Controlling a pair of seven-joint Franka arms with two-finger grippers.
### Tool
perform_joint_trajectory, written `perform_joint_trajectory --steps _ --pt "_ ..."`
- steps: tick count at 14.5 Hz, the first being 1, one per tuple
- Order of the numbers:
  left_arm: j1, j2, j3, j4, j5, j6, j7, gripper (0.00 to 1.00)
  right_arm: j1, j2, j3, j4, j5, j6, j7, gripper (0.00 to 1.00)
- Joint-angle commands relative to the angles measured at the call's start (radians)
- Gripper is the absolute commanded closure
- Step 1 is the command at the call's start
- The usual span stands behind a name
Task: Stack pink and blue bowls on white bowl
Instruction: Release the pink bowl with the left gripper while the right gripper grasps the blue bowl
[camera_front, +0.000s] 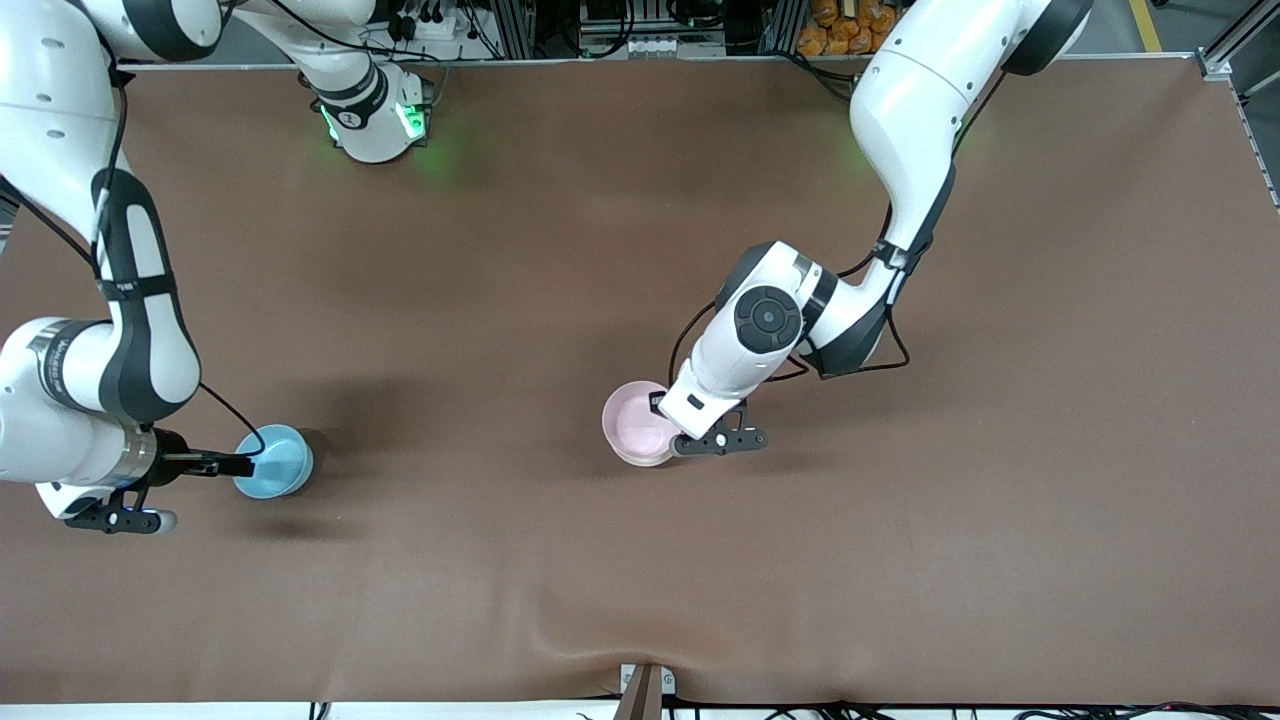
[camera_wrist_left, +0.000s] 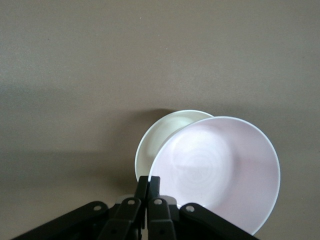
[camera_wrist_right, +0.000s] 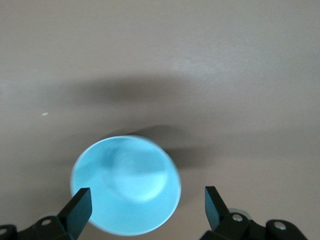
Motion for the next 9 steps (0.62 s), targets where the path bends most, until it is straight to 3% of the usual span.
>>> perform_joint_trajectory --steps 1,5,6,8,9 --pt "-0.013 0.020 0.012 0.027 -0.004 0.006 -0.009 1.00 -0.052 0.049 0.017 0.009 -0.011 0.055 -0.061 0.00" --pt "-0.018 0.041 0.014 0.027 0.000 0.029 -0.005 1.00 -0.057 0.079 0.017 -0.007 -0.002 0.070 -0.061 0.00" --pt "-0.018 0.049 0.014 0.027 0.000 0.040 -0.005 1.00 -0.057 0.081 0.017 -0.008 -0.002 0.075 -0.061 0.08" --pt "-0.021 0.061 0.014 0.025 -0.002 0.058 -0.003 1.00 -0.054 0.083 0.017 -0.022 0.000 0.067 -0.061 0.71" --pt "-0.021 0.066 0.014 0.025 -0.002 0.069 0.000 1.00 -0.052 0.083 0.017 -0.031 0.000 0.062 -0.059 0.96"
